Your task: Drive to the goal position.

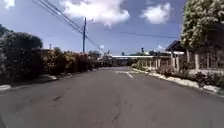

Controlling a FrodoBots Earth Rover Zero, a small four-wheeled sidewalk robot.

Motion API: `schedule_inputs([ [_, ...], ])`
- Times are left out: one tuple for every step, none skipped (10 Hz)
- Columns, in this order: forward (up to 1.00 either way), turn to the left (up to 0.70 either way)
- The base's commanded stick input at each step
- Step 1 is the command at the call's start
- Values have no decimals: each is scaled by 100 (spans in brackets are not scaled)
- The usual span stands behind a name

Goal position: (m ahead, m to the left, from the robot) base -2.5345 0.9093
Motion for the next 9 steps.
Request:
schedule_inputs([
  [45, 27],
  [45, 27],
  [45, 27],
  [45, 27],
  [45, 27],
  [45, 27],
  [45, 27],
  [45, 27],
  [45, 13],
])
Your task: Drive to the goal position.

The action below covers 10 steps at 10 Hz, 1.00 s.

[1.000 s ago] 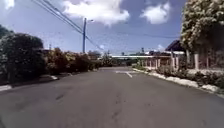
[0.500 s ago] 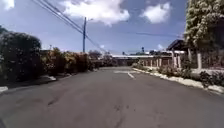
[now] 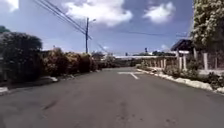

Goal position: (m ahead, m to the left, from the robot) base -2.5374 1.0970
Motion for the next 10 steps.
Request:
schedule_inputs([
  [45, 0],
  [45, 0],
  [45, 0],
  [45, 0],
  [45, 0],
  [45, 0],
  [45, 0],
  [45, 0],
  [45, 0],
  [45, 0],
])
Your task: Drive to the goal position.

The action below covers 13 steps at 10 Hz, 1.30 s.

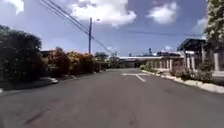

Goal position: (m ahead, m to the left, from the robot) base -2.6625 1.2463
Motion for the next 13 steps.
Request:
schedule_inputs([
  [45, 0],
  [45, 0],
  [45, 0],
  [45, 0],
  [45, 0],
  [45, 0],
  [45, 0],
  [45, 0],
  [45, 0],
  [45, 0],
  [45, 0],
  [45, 0],
  [45, 0],
])
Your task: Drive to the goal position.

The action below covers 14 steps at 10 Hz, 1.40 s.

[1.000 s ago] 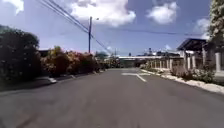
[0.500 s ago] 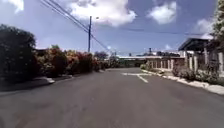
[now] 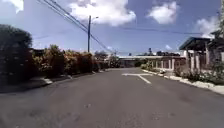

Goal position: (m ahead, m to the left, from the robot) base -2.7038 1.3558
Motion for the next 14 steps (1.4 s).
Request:
schedule_inputs([
  [45, 0],
  [45, 0],
  [45, 0],
  [45, 0],
  [45, 0],
  [45, 0],
  [45, 0],
  [45, 0],
  [45, 0],
  [45, 0],
  [45, 0],
  [45, 0],
  [45, 0],
  [45, 0],
])
